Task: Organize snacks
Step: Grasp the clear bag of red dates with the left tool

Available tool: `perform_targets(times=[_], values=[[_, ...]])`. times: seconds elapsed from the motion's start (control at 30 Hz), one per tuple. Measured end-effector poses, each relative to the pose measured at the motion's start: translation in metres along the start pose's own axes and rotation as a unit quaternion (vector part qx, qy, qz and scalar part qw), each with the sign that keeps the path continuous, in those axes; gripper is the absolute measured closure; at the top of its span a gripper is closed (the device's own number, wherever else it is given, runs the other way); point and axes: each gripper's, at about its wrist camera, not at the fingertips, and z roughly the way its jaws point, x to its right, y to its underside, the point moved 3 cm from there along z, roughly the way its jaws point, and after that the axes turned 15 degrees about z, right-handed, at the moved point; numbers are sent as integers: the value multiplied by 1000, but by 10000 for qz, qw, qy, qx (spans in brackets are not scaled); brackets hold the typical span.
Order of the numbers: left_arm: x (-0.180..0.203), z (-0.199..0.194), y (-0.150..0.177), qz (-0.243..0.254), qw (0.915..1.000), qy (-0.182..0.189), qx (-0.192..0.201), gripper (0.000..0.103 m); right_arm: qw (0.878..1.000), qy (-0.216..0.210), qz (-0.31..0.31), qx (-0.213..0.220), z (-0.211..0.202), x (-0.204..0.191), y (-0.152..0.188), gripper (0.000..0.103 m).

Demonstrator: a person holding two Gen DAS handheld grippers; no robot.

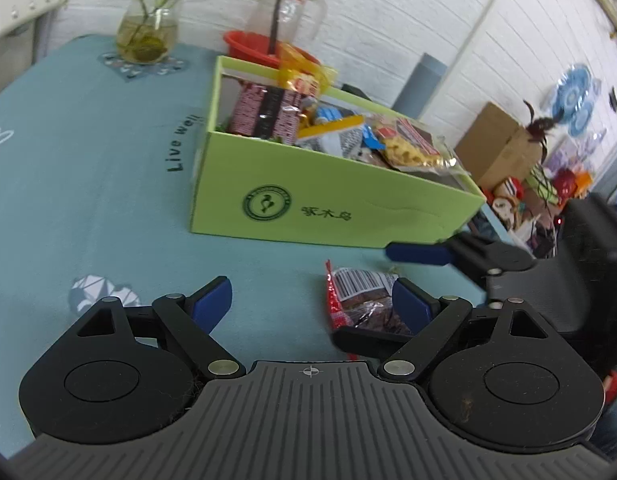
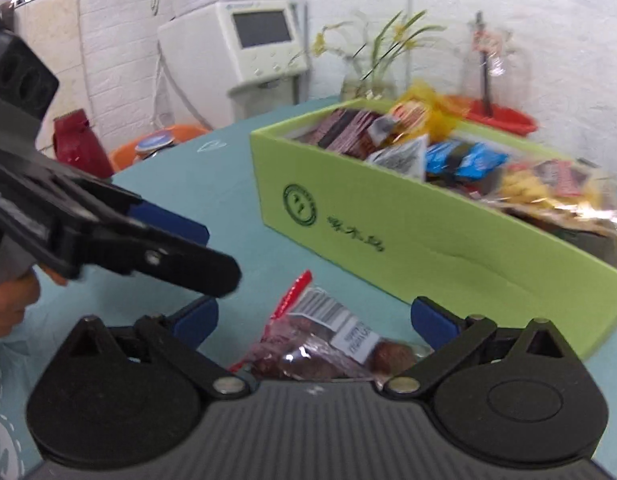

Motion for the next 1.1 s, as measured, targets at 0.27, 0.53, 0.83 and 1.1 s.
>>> perform_targets(times=[0.27, 0.53, 0.83, 1.1], values=[[-3, -14, 24, -469, 9987, 92, 192, 24, 9964, 283, 791, 137, -33, -17, 57, 1], [32, -1, 46, -566, 9972, 468, -127, 24, 9944, 662, 743, 364, -53, -46, 86, 1], [46, 28, 30, -246, 9982, 430, -347, 23, 9924, 796, 825, 444, -45, -37, 72, 1], [52, 39, 24, 166, 9986, 103, -486, 26, 9912, 660, 1035, 489, -35, -24, 70, 1]])
